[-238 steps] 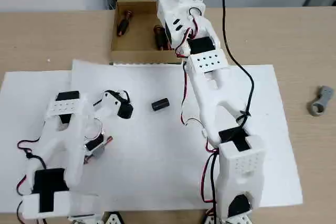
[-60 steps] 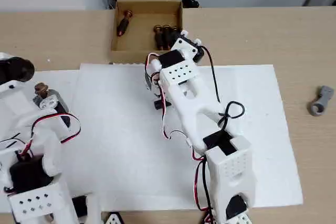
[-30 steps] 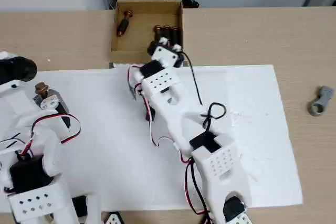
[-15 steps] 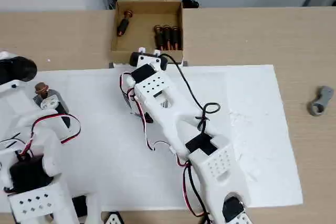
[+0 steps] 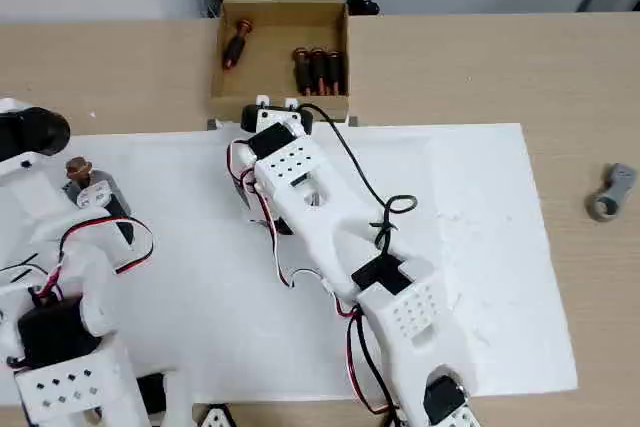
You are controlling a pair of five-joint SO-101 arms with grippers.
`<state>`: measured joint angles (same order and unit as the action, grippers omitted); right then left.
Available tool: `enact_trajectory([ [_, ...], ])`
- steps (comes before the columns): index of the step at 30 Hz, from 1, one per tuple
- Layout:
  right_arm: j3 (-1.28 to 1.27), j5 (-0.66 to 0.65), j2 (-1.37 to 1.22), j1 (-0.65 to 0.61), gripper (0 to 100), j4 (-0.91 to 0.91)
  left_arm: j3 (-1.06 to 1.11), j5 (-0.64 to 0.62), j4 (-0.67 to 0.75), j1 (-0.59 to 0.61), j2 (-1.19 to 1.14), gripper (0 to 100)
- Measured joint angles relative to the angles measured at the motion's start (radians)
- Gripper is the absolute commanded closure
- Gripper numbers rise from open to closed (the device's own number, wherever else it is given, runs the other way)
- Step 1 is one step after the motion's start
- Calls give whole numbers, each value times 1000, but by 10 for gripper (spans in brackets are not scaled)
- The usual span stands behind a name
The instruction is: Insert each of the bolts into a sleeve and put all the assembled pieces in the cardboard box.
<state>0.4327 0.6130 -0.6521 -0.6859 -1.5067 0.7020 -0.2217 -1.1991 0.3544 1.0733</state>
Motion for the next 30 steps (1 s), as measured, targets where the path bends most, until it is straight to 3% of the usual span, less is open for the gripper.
enact_trajectory([
  [2, 0, -14, -6, 3, 996, -6, 0, 0, 0, 0, 0, 993],
  [17, -20, -178, 55, -2, 995, -77, 0, 15, 2, 0, 0, 992],
  [30, -20, -422, 612, -5, 995, -143, 55, 144, 218, 0, 0, 994],
])
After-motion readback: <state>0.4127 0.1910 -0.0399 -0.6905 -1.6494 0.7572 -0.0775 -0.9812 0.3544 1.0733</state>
